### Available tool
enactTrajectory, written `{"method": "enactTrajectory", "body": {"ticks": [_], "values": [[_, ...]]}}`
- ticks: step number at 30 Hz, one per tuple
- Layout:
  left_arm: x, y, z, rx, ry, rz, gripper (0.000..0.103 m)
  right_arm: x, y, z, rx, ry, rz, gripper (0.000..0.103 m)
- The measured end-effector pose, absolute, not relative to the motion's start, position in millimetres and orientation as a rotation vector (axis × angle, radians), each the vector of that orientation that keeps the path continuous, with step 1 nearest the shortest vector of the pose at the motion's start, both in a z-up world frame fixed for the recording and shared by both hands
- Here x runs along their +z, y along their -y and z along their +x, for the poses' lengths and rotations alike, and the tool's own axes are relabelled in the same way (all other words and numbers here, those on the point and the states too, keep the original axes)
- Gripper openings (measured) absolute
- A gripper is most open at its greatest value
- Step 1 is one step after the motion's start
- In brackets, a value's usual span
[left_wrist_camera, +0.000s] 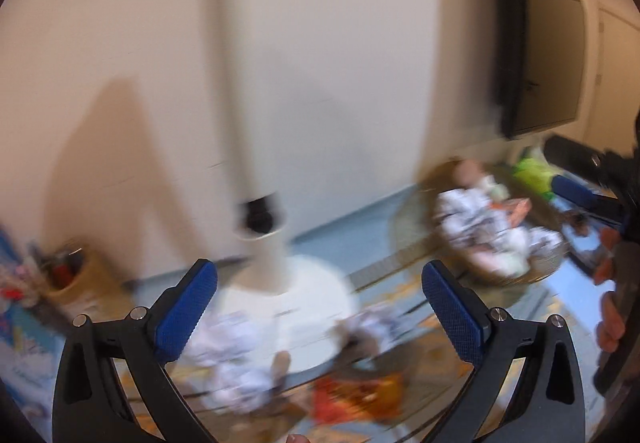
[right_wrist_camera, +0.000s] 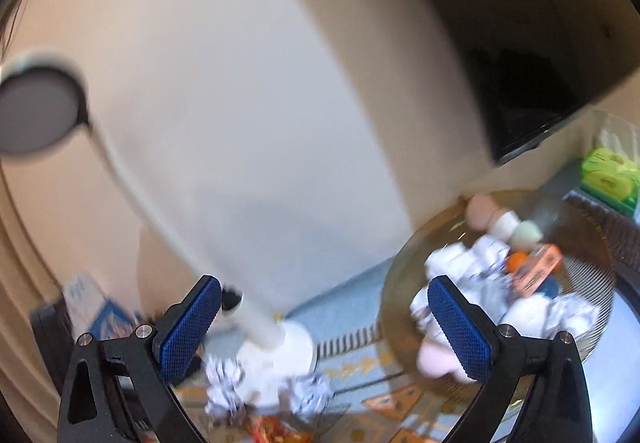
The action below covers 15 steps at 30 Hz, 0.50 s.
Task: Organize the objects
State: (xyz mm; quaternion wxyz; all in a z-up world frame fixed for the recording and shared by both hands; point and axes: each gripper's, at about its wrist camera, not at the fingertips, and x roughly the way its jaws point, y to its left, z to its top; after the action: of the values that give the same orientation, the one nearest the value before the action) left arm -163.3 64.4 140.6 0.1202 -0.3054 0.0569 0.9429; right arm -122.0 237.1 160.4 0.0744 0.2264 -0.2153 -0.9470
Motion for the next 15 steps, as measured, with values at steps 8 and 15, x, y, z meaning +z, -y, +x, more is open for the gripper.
{"method": "enactTrajectory", "body": {"ticks": [8,15], "values": [[68,-7,-157,2.761,-0.067,-1.109,0.102,77,-155,-139,-2.788,0.308,0.956,0.103],[7,1,-160,2.723,-0.027,-1.260,0.102,6,-128,-167,-2.725,0.252,1.131,0.103]]}}
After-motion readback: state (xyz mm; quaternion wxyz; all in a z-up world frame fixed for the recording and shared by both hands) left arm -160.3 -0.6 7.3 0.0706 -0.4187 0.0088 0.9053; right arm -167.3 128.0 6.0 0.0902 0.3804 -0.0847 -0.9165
